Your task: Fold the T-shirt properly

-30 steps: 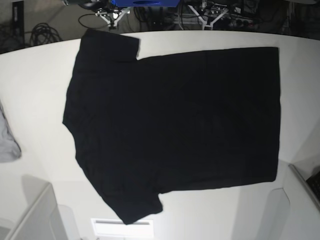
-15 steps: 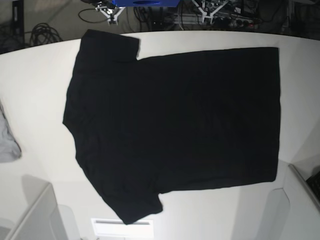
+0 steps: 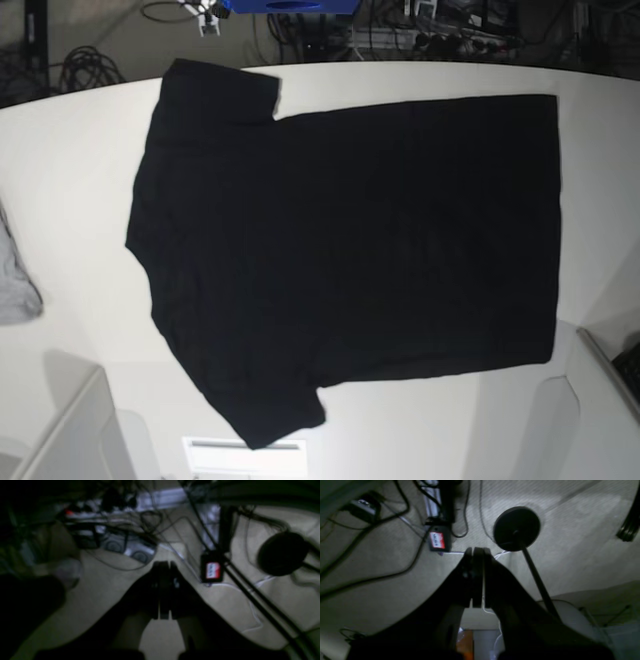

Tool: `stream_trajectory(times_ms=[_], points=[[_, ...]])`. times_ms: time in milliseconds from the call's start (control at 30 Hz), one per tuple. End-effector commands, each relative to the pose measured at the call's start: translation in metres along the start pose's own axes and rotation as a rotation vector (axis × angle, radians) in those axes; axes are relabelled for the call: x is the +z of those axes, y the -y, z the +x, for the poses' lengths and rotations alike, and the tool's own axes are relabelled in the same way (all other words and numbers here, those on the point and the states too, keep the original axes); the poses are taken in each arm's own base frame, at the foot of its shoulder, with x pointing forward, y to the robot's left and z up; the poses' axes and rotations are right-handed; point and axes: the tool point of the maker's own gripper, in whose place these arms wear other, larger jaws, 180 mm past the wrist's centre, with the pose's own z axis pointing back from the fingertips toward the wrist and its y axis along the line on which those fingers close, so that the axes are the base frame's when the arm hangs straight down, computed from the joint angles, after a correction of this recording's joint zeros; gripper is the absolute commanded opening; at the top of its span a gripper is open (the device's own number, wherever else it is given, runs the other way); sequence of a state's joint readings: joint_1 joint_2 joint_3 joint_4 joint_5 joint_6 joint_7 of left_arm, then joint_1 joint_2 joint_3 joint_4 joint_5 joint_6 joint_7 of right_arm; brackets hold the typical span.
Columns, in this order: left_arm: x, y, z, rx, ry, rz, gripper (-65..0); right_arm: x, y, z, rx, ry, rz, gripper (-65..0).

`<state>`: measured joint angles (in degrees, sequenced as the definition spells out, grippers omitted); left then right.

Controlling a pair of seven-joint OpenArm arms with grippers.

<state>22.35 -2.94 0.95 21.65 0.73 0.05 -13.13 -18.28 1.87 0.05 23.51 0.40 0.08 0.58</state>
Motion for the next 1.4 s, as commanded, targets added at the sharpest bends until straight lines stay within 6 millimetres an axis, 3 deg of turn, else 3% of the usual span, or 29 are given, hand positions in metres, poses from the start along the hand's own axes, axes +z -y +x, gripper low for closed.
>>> stream_trajectory(times_ms=[0, 200, 433, 567, 667, 833, 933, 1100, 1267, 1367], points=[[0.006, -0.005, -0.008, -0.008, 0.014, 0.008, -65.0, 0.004, 0.005, -0.009, 0.001, 0.008, -0.007, -65.0], [0.034, -0.020, -0.030, -0.041, 0.077, 0.020, -65.0, 0.030, 0.011, -0.019, 0.011, 0.100, -0.019, -65.0], [0.073, -0.037, -0.035, -0.080, 0.174, 0.031, -65.0, 0.068, 0.053, -0.015, -0.096, 0.182, -0.117, -65.0], [0.096, -0.036, -0.019, -0.093, 0.251, 0.021, -65.0, 0.091, 0.077, -0.006, -0.125, 0.199, -0.172, -65.0], [0.114, -0.050, -0.006, -0.088, 0.304, 0.057, -65.0, 0.109, 0.091, 0.001, -0.139, 0.221, -0.206, -65.0], [0.134, -0.056, 0.018, -0.094, 0.383, 0.072, -65.0, 0.136, 0.107, 0.014, -0.197, 0.276, -0.260, -65.0], [0.147, -0.067, 0.028, -0.105, 0.423, 0.095, -65.0, 0.152, 0.114, 0.027, -0.227, 0.333, -0.288, -65.0], [0.186, -0.086, 0.055, -0.122, 0.614, 0.150, -65.0, 0.181, 0.123, 0.057, -0.267, 0.444, -0.329, -65.0], [0.214, -0.095, 0.073, -0.139, 0.734, 0.179, -65.0, 0.219, 0.127, 0.102, -0.259, 0.596, -0.350, -65.0], [0.229, -0.107, 0.088, -0.040, 0.822, 0.218, -65.0, 0.240, 0.128, 0.132, -0.262, 0.689, -0.356, -65.0]])
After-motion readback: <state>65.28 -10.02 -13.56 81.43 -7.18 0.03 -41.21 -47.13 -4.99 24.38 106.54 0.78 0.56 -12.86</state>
